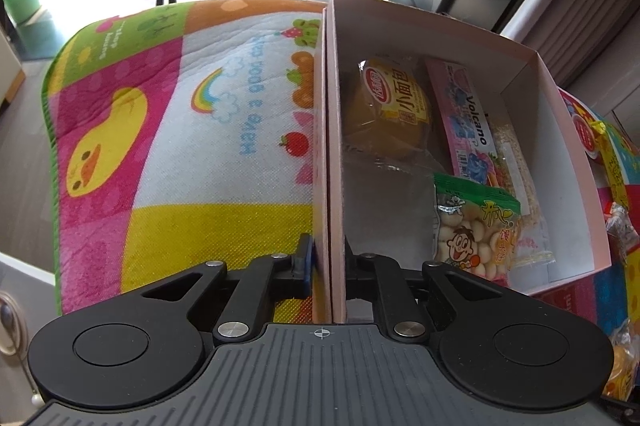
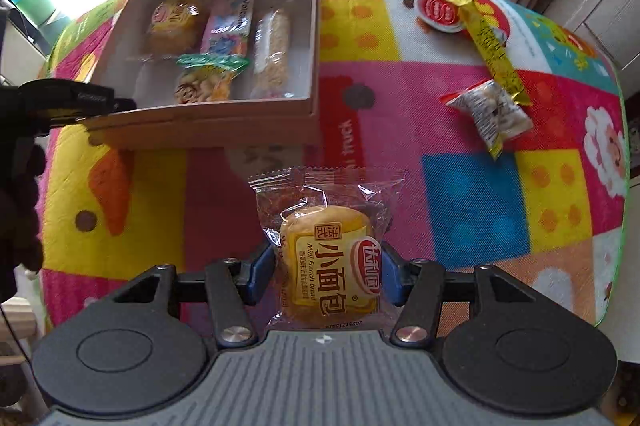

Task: Organize objects
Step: 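Carry the bread bun into the box and open the right gripper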

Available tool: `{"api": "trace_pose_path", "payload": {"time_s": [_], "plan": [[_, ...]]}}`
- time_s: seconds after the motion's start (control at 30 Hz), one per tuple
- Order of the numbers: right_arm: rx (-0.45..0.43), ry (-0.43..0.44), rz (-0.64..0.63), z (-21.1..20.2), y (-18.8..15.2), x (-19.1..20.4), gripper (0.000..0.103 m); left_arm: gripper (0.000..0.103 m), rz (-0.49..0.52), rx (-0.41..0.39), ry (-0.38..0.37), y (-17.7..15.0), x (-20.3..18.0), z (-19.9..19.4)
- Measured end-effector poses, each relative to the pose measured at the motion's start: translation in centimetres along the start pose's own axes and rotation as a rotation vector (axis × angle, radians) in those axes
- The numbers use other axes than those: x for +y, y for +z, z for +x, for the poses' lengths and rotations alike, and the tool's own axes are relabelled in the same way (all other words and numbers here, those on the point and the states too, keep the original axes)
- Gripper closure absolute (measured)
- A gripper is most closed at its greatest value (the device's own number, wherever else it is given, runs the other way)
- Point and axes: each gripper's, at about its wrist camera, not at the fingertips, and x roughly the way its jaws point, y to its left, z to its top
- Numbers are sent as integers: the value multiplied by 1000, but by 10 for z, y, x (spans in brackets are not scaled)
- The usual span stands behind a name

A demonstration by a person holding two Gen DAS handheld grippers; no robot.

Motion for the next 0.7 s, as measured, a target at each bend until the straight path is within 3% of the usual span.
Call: {"api": "trace_pose_path", "payload": {"time_s": [0.13,0.33,0.57,0.7], "plan": [[0,73,-38,-19,6,30,49,88,-5,5,-20,1,3,1],[-157,147,-38,-47,57,50,49,87,-9,2,-40,0,6,0],[-236,177,3,-23,117,69,49,86,-18,5,-52,0,7,-1],[-206,180,-2,-1,129,83,47,86,-20,7,-53,0,7,-1]]}}
